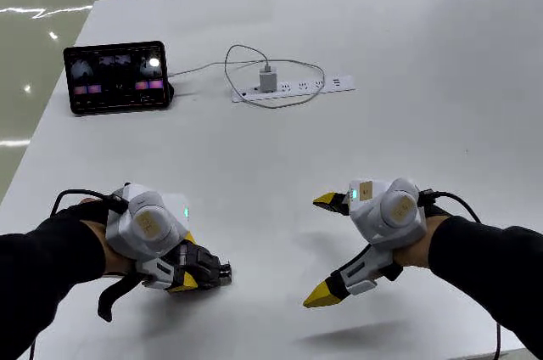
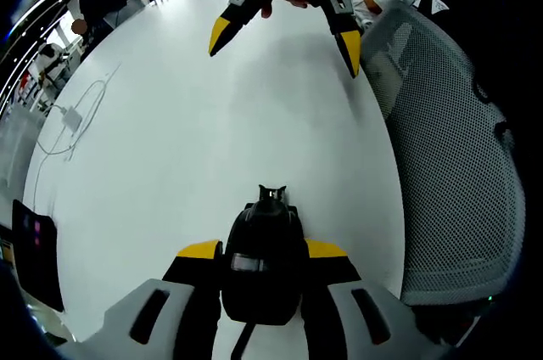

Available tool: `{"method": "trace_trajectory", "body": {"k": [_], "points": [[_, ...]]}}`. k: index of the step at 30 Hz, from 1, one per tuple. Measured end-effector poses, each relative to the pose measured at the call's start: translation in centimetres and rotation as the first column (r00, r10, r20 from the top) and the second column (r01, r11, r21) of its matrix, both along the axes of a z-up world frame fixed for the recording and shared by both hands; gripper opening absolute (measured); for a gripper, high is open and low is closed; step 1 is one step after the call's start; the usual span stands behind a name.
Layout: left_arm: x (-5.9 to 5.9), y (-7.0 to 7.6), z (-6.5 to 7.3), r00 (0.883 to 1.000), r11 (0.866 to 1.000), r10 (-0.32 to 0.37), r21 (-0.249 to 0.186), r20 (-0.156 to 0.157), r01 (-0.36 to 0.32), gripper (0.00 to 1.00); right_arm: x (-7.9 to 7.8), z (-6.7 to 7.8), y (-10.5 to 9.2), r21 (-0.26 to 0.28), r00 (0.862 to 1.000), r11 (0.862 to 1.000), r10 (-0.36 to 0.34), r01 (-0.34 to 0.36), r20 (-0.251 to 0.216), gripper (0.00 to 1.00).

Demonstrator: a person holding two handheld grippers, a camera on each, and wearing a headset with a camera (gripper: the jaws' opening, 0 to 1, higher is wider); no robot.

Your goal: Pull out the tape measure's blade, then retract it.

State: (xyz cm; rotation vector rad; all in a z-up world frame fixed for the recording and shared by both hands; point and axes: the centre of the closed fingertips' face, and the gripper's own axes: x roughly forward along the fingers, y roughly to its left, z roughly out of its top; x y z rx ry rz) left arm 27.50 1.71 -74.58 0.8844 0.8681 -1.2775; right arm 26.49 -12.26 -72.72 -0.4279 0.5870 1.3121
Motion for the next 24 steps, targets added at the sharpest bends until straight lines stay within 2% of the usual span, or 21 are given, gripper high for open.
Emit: {"method": "trace_trajectory", "body": {"k": [2,5,8,11,17,24], "points": [[-0.1,0.0,0.0,1.0,1.0,0.001,-0.002,0.003,-0.001,0.3,0.0,-0.2,0.4,-0.002,1.0,1.0,0.002,-0.002,0.001,0.99],[-0.2,0.0,-0.1,1.0,1.0,-0.014,0.019,0.021,0.013,0.3,0.1,-0.4,1.1,0.001,1.0,1.0,0.004,-0.004,0.005,0.9],[0.0,0.0,-0.2,1.0,0.999,-0.013,0.035,0.027,0.012,0.3,0.2,-0.5,2.0,0.012,1.0,1.0,0.001,-0.001,-0.003,0.92],[-0.1,0.1,-0.2,0.999,0.999,-0.014,0.045,0.03,0.013,0.3,0.3,-0.7,2.9,0.012,1.0,1.0,0.011,-0.01,-0.002,0.89],[0.0,0.2,-0.2,1.0,0.999,-0.007,0.05,0.015,0.006,0.3,0.2,-0.8,4.4,0.018,1.0,1.0,0.023,-0.023,-0.013,0.89],[-0.1,0.2,-0.2,1.0,0.999,-0.003,0.045,0.013,0.003,0.3,0.2,-1.3,6.3,0.016,0.999,0.999,0.05,-0.05,-0.013,0.83]]}}
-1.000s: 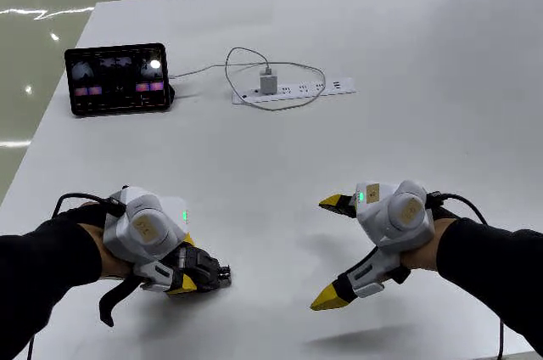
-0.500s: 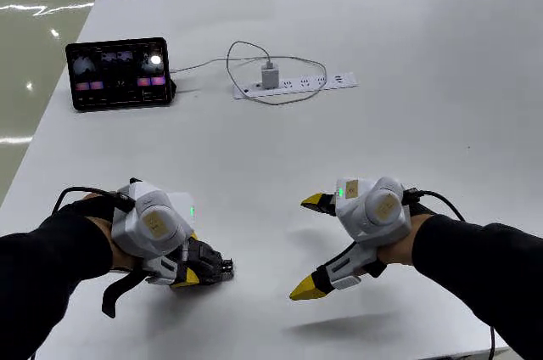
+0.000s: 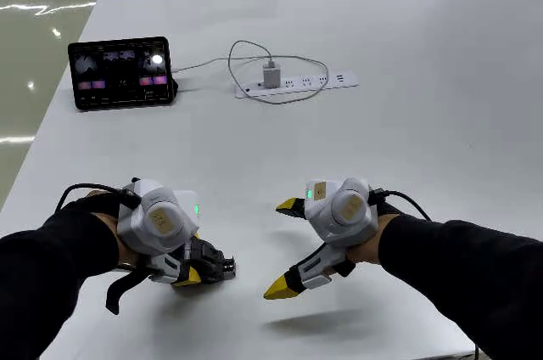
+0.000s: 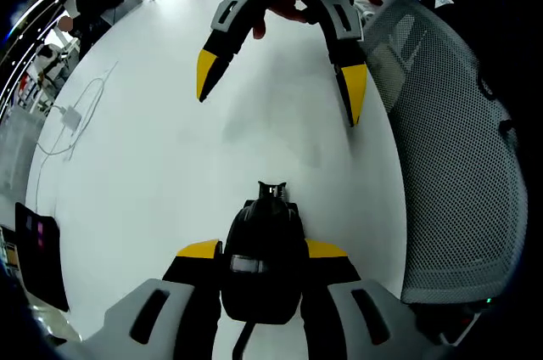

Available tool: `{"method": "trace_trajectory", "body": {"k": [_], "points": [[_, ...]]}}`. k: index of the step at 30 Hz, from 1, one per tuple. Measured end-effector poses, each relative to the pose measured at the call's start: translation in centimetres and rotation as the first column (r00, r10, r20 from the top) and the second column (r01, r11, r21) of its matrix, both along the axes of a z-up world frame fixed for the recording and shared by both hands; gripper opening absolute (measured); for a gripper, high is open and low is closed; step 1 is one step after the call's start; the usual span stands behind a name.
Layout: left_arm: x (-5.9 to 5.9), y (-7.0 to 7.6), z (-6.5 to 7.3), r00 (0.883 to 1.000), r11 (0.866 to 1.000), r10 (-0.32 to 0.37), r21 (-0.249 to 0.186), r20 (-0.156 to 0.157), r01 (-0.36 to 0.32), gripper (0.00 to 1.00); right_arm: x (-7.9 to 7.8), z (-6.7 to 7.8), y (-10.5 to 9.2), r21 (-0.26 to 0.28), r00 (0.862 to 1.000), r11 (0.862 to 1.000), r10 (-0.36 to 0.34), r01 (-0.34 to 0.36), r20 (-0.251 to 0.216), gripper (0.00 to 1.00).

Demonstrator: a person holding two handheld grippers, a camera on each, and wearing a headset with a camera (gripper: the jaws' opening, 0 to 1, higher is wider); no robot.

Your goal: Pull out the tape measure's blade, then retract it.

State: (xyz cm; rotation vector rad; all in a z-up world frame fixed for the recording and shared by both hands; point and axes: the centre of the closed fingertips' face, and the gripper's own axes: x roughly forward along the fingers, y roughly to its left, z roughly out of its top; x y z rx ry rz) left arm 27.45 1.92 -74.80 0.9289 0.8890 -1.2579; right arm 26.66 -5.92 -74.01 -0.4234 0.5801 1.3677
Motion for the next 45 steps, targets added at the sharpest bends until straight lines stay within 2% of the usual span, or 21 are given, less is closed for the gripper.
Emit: {"method": "trace_trajectory", "body": {"k": [6,9,17,22,28,33,42,45], "points": [[0.0,0.0,0.0,1.0,1.0,0.001,-0.001,0.001,-0.001,0.3,0.2,-0.3,1.2,-0.004,0.999,0.999,0.032,-0.032,0.02,0.7],[0.0,0.0,0.0,1.0,1.0,0.002,-0.006,0.0,-0.002,0.3,0.1,-0.6,1.6,-0.012,0.999,0.999,0.046,-0.046,0.005,0.61],[0.0,0.0,0.0,1.0,1.0,0.005,-0.022,0.0,-0.005,0.3,-0.2,-1.3,3.1,-0.036,0.996,0.995,0.089,-0.088,0.015,0.52],[0.1,0.0,0.0,1.0,0.999,0.002,-0.032,-0.003,-0.002,0.3,-0.5,-2.4,3.4,-0.095,0.993,0.989,0.118,-0.114,0.031,0.4],[0.0,0.0,0.0,1.0,0.999,0.002,-0.038,-0.001,-0.002,0.3,-0.9,-2.9,4.3,-0.11,0.99,0.984,0.142,-0.139,0.021,0.33],[0.0,0.0,0.0,1.0,0.999,0.005,-0.05,0.004,-0.005,0.3,-0.6,-3.1,5.1,-0.115,0.989,0.983,0.148,-0.144,0.022,0.29],[0.1,0.0,0.0,1.0,0.998,0.009,-0.057,0.007,-0.008,0.3,-0.2,-3.9,5.4,-0.156,0.986,0.975,0.166,-0.161,0.025,0.19],[0.1,0.0,0.0,1.0,0.998,0.01,-0.065,0.006,-0.009,0.3,-0.2,-3.9,5.5,-0.152,0.985,0.974,0.171,-0.166,0.02,0.16]]}}
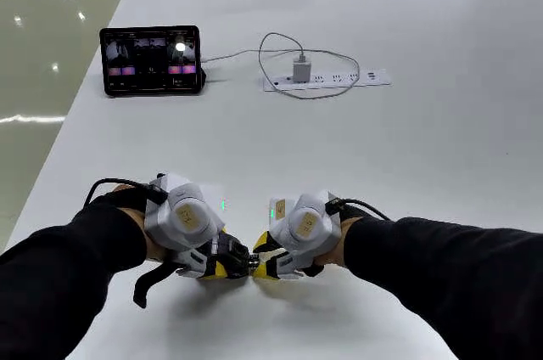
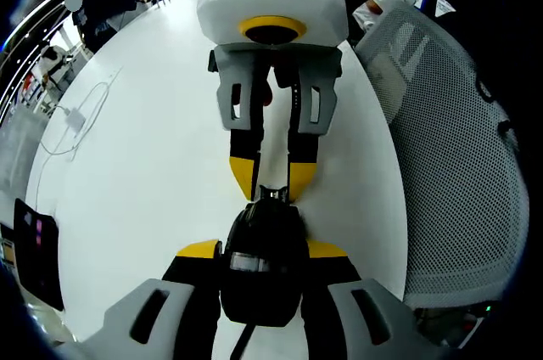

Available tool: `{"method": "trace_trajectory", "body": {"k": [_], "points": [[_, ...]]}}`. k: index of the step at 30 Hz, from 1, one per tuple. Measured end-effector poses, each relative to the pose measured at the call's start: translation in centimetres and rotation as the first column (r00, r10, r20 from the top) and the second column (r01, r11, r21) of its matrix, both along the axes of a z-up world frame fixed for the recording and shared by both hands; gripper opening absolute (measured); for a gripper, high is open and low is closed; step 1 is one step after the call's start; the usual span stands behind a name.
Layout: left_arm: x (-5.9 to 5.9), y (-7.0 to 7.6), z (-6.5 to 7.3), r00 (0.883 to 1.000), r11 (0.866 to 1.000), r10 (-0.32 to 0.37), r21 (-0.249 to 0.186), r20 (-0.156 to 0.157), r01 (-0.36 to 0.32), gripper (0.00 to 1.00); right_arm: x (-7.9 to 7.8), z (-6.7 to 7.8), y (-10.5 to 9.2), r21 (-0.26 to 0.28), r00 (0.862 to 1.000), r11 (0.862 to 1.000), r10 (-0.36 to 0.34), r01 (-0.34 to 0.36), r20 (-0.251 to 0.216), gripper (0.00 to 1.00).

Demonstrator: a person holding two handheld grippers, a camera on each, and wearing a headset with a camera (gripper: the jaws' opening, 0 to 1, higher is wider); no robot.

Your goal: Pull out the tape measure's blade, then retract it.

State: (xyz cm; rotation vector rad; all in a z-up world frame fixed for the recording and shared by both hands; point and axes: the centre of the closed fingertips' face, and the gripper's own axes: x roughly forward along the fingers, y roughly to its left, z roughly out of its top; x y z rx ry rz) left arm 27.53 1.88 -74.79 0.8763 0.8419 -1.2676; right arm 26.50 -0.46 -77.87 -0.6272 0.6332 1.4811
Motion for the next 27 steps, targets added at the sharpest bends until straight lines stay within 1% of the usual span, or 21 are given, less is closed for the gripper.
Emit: {"method": "trace_trajectory", "body": {"k": [4,5,8,10,15,16,21,25,27], "points": [[0.01,-0.04,0.0,1.0,1.0,0.003,-0.001,0.0,-0.003,0.3,-0.27,-0.19,0.28,-0.005,1.0,1.0,0.007,-0.007,-0.007,0.13],[0.01,-0.03,0.0,1.0,1.0,0.004,-0.001,0.001,-0.004,0.3,-0.2,-0.2,0.39,-0.011,1.0,1.0,0.01,-0.01,0.0,0.12],[0.02,-0.02,-0.03,1.0,1.0,0.003,0.002,0.001,-0.003,0.3,-0.22,-0.22,0.55,-0.027,1.0,1.0,0.014,-0.014,0.001,0.13],[0.01,-0.06,-0.04,1.0,1.0,0.001,0.003,-0.003,-0.001,0.3,-0.06,-0.21,0.55,-0.035,1.0,0.999,-0.007,0.006,-0.027,0.13],[0.04,-0.03,-0.06,1.0,1.0,-0.002,0.01,-0.013,0.002,0.3,-0.17,-0.26,0.41,-0.035,1.0,0.999,0.01,-0.011,-0.016,0.11],[0.03,-0.02,-0.06,1.0,1.0,-0.004,0.011,-0.013,0.004,0.3,-0.22,-0.28,0.43,-0.037,1.0,0.999,0.024,-0.024,0.005,0.11],[-0.01,0.0,-0.01,1.0,1.0,-0.003,0.01,-0.013,0.003,0.3,-0.17,-0.22,0.37,-0.02,1.0,0.999,0.025,-0.025,-0.004,0.1],[0.0,0.03,-0.01,1.0,1.0,0.001,0.011,-0.012,-0.001,0.3,-0.2,-0.26,0.37,-0.031,0.999,0.998,0.046,-0.045,0.016,0.1],[0.03,0.04,0.0,1.0,1.0,0.002,0.011,-0.011,-0.002,0.3,-0.13,-0.27,0.31,-0.031,0.999,0.999,0.045,-0.045,0.016,0.1]]}}
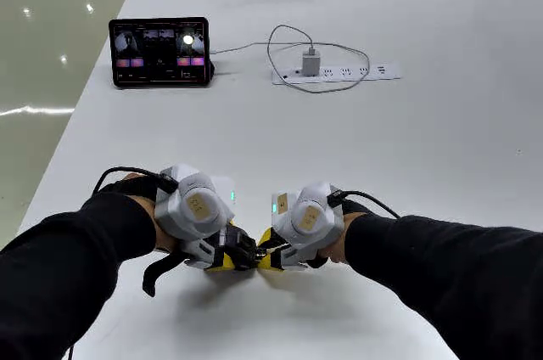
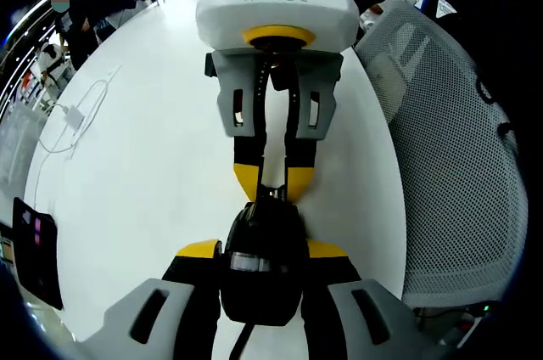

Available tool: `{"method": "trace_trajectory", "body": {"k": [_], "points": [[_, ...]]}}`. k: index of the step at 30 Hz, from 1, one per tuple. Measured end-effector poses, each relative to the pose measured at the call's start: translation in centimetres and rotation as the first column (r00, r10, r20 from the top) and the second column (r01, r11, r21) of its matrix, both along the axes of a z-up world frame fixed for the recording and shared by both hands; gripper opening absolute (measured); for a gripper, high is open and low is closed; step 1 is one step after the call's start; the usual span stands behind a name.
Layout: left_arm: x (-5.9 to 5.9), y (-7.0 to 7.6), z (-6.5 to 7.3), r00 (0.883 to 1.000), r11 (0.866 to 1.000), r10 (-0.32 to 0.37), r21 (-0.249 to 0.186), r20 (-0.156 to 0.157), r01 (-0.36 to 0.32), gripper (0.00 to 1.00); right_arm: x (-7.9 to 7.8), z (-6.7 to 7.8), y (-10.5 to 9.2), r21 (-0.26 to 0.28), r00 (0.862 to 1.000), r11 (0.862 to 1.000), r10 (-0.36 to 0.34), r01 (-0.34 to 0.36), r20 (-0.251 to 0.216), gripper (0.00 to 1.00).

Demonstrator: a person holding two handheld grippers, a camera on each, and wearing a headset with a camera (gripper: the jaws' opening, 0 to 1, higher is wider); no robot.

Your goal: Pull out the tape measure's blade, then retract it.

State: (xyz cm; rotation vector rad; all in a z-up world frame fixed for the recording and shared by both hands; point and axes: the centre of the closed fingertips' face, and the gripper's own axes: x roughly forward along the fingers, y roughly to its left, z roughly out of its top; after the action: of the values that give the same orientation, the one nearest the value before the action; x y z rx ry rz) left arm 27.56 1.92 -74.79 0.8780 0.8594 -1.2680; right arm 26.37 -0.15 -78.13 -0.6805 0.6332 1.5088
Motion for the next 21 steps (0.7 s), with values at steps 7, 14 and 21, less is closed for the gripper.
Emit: {"method": "trace_trajectory", "body": {"k": [7,14,21], "points": [[0.0,0.0,0.0,1.0,1.0,0.006,0.007,0.003,-0.006,0.3,0.1,0.0,-0.2,0.006,1.0,1.0,-0.025,0.025,-0.017,0.09],[0.1,0.1,0.0,1.0,1.0,0.007,0.014,0.001,-0.007,0.3,0.2,0.0,-0.7,-0.005,0.999,1.0,-0.029,0.029,-0.023,0.09],[0.0,0.0,0.0,1.0,1.0,0.01,0.014,0.001,-0.01,0.3,0.1,0.0,-1.2,-0.011,0.999,0.999,-0.035,0.034,-0.031,0.09]]}}
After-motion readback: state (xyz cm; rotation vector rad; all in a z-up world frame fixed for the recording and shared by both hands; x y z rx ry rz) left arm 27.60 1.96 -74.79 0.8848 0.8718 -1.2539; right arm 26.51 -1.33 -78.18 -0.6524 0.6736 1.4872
